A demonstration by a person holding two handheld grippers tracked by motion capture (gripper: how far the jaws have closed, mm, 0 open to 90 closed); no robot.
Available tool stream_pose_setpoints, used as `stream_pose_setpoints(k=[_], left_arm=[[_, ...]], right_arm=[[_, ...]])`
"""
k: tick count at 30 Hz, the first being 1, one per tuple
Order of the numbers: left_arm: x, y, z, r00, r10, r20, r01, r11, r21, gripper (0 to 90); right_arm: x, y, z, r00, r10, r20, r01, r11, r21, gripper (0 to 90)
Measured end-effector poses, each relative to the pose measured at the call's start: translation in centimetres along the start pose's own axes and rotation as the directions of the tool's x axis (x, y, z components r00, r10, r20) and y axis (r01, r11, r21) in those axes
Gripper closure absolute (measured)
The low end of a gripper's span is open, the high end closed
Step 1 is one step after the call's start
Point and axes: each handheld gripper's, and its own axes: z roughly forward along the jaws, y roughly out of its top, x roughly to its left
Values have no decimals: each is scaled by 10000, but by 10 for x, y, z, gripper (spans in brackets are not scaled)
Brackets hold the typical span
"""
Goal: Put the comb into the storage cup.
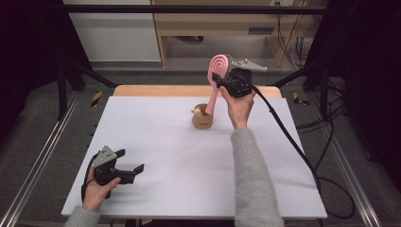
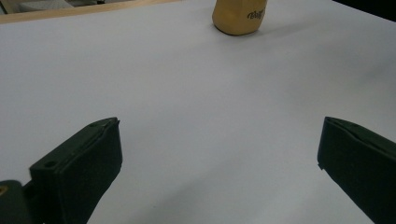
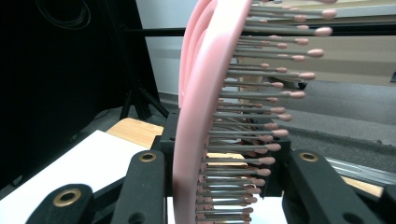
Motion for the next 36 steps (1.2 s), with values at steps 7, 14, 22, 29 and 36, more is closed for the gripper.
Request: stream_pose_setpoints(k=[7, 14, 22, 29, 36], left_arm=[[1, 0, 0, 10000, -31, -5, 31, 10000, -10, 0], [1, -1, 1, 10000, -4, 1, 4, 10000, 52, 0], [1, -1, 1, 10000, -3, -3, 3, 10000, 63, 0], [2, -2, 1, 10000, -24, 3, 24, 10000, 58, 0], [1, -1, 1, 10000, -3, 7, 3, 10000, 61, 0]], right_arm=[[-3, -1, 8, 9999, -17, 156, 16, 10000, 56, 630], [-5, -3, 16, 9997, 18, 263, -21, 9999, 104, 630], [-6, -7, 24, 9993, 82, 362, -87, 9999, 133, 630], [-6, -13, 33, 9993, 84, 364, -93, 9997, 245, 630], [-4, -19, 41, 9993, 71, 376, -86, 9991, 407, 630]])
